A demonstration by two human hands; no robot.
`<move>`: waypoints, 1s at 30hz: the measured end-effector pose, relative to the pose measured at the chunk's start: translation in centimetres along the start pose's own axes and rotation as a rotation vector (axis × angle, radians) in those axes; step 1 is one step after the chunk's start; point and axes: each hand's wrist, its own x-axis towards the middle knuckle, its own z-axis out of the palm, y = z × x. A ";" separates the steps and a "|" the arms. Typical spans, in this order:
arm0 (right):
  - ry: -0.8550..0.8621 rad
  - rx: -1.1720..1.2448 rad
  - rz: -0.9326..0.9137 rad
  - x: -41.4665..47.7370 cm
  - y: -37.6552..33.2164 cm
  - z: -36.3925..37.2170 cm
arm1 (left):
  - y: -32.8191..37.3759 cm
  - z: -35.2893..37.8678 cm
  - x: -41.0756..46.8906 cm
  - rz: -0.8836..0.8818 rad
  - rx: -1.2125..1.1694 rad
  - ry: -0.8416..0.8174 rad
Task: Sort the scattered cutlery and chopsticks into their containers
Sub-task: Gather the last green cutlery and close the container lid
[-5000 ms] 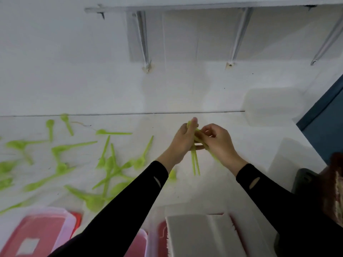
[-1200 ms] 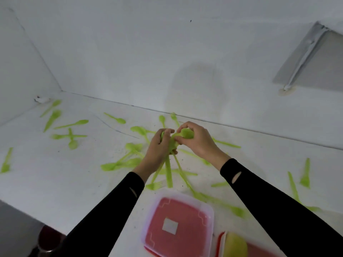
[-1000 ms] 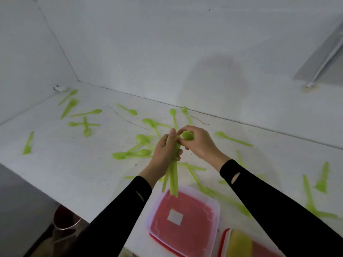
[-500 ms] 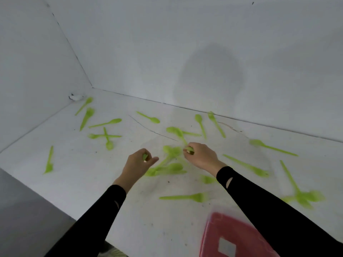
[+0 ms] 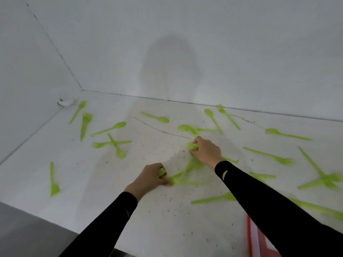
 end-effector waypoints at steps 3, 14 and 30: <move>0.021 0.153 0.052 -0.2 0.7 -1.8 | -0.4 -1.2 0.2 0.017 0.029 -0.018; -0.058 0.705 0.226 -3.8 0.8 -3.0 | 1.6 -7.1 1.7 0.121 -0.867 -0.084; -0.044 0.028 0.219 -5.1 1.0 2.0 | 8.8 -0.9 9.6 0.252 0.080 0.049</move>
